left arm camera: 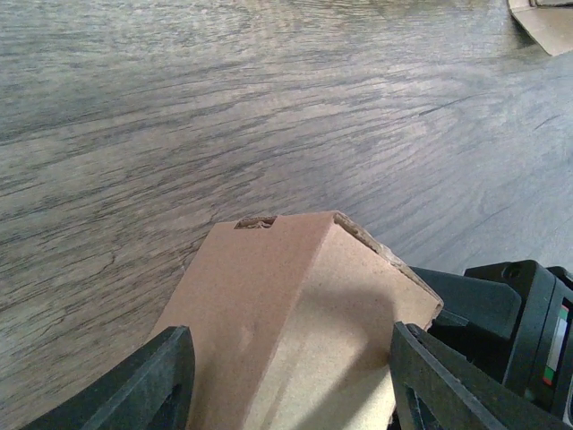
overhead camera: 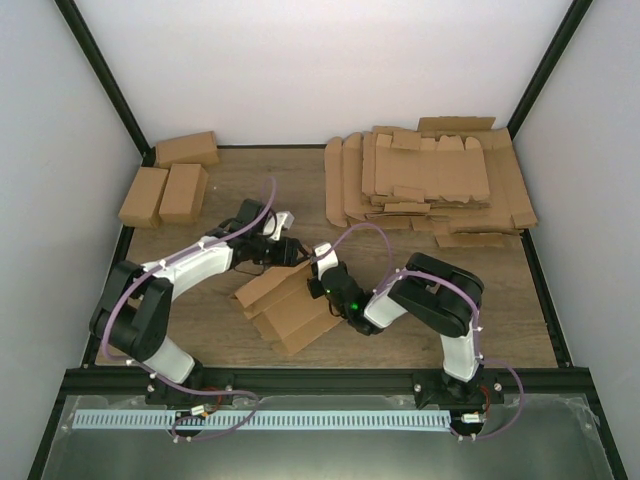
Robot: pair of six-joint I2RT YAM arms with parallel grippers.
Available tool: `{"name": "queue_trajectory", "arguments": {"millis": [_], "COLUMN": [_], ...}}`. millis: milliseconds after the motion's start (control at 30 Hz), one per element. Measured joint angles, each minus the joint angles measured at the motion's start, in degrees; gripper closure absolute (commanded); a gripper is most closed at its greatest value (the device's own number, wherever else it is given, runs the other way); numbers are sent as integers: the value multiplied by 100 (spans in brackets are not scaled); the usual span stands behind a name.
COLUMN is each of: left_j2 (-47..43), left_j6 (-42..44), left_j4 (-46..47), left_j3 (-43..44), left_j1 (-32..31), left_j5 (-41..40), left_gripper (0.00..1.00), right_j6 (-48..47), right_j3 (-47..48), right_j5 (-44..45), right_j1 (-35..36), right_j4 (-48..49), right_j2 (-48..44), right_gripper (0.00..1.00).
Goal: Fold the paper box
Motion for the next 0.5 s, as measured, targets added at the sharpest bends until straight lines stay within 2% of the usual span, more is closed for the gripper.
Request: {"name": "queue_trajectory", "arguments": {"millis": [33, 100, 267, 367, 467, 500], "left_j2": [13, 50, 160, 162, 181, 190], "left_j6": [0, -26, -127, -155, -192, -192], "left_j4": [17, 50, 103, 103, 101, 109], "left_j3": [0, 0, 0, 0, 0, 0], "left_j1": [9, 26, 33, 46, 74, 79], "left_j5": [33, 140, 439, 487, 520, 514], "left_gripper": [37, 37, 37, 37, 37, 37], "right_j6": [-2, -13, -28, -46, -83, -103], "right_j3": [4, 9, 33, 81, 149, 155], "right_j5": [9, 31, 24, 28, 107, 120], "right_j1": [0, 0, -4, -4, -11, -9], "right_j4": [-4, -4, 52, 59, 85, 107], "right_j2": [4, 9, 83, 140, 236, 247], "right_gripper": [84, 79, 76, 84, 99, 99]}}
